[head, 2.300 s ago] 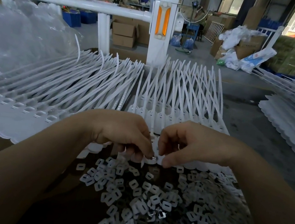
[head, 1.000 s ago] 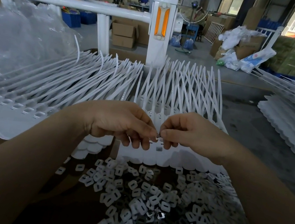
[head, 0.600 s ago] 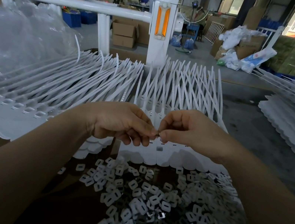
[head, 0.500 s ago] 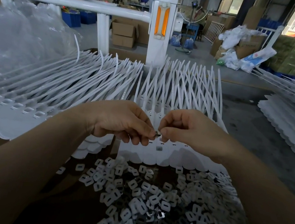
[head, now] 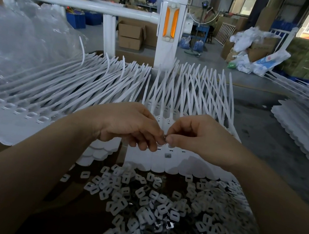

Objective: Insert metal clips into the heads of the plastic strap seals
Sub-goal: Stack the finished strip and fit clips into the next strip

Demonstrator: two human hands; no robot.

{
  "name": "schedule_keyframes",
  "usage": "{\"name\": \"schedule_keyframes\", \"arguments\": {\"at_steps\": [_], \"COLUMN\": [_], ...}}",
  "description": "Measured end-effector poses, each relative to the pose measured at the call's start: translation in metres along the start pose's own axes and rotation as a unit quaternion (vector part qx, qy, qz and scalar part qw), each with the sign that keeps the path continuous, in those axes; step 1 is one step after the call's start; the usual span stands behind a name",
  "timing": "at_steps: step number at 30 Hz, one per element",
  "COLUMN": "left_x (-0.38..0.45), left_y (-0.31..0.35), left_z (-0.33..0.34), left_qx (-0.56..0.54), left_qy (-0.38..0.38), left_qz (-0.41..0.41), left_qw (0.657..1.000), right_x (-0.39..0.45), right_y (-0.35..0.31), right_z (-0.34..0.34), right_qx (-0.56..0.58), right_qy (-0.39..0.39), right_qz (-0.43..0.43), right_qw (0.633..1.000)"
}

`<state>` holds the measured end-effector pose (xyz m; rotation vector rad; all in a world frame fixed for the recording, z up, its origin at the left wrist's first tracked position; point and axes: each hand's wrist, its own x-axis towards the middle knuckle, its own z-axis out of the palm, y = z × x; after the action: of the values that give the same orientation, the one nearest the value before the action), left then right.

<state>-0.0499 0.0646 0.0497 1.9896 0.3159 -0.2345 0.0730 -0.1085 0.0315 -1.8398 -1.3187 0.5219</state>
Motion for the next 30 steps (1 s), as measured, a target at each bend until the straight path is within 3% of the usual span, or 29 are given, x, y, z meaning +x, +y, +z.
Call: {"name": "schedule_keyframes", "arguments": {"at_steps": [4, 14, 18, 22, 26, 30], "left_x": [0.001, 0.005, 0.007, 0.010, 0.014, 0.014], "left_y": [0.000, 0.002, -0.005, -0.014, -0.017, -0.016], "left_z": [-0.002, 0.005, 0.000, -0.004, 0.003, 0.010], "left_qx": [0.009, 0.062, 0.064, 0.094, 0.103, 0.181], "left_qy": [0.055, 0.085, 0.129, 0.153, 0.172, 0.176], "left_qz": [0.032, 0.058, 0.018, -0.044, -0.058, -0.060], "left_qw": [0.998, 0.993, 0.989, 0.983, 0.978, 0.966], "right_x": [0.000, 0.001, 0.005, 0.005, 0.005, 0.004], "right_y": [0.001, 0.001, 0.010, 0.016, 0.016, 0.015], "right_z": [0.000, 0.003, 0.004, 0.004, 0.004, 0.005], "right_qx": [-0.005, -0.005, -0.081, -0.126, -0.135, -0.143], "right_qy": [0.000, 0.016, 0.046, 0.003, -0.005, -0.010], "right_qz": [0.011, 0.019, 0.050, 0.092, 0.096, 0.094], "right_qw": [1.000, 1.000, 0.994, 0.988, 0.986, 0.985]}}
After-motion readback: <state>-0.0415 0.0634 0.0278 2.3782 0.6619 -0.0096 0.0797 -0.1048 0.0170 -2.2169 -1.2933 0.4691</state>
